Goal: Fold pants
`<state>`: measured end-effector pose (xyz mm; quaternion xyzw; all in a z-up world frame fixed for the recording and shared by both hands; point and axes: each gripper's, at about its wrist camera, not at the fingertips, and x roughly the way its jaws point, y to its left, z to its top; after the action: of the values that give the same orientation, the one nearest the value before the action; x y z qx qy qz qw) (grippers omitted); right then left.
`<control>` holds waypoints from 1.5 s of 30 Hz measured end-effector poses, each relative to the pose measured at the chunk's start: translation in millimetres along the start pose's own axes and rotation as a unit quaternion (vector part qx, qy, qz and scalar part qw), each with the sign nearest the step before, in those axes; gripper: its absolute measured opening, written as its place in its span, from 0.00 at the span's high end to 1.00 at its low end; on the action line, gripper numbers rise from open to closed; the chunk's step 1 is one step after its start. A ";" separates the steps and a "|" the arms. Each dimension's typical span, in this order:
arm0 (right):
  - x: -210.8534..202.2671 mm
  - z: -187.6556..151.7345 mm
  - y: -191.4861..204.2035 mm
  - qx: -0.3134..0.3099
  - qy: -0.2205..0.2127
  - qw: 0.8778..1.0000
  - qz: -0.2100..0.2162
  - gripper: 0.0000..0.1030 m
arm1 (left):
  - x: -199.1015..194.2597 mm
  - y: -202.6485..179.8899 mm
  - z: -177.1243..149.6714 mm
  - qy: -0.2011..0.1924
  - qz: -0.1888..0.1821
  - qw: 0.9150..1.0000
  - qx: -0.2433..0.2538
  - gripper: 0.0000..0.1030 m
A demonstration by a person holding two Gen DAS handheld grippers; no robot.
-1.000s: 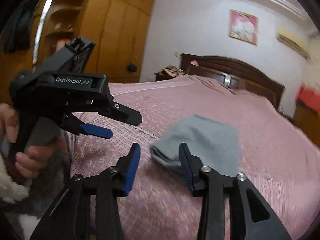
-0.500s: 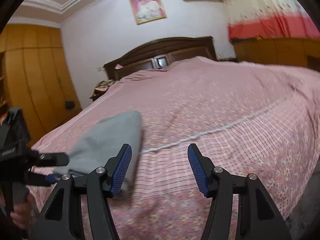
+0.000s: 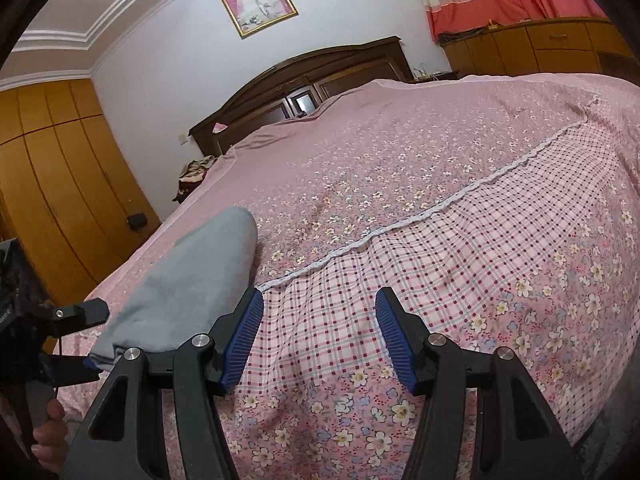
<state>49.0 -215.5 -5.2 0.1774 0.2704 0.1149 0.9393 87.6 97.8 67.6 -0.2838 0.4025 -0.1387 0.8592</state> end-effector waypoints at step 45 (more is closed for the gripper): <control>-1.9 -42.9 81.4 -0.175 -0.048 0.983 -0.005 0.21 | -40.2 -85.5 47.8 -0.014 0.023 0.997 0.072 0.81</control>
<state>14.1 -130.3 -6.0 0.0146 0.2013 0.1466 0.9684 97.9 66.2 168.1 -0.2144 0.3853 -0.1436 0.8860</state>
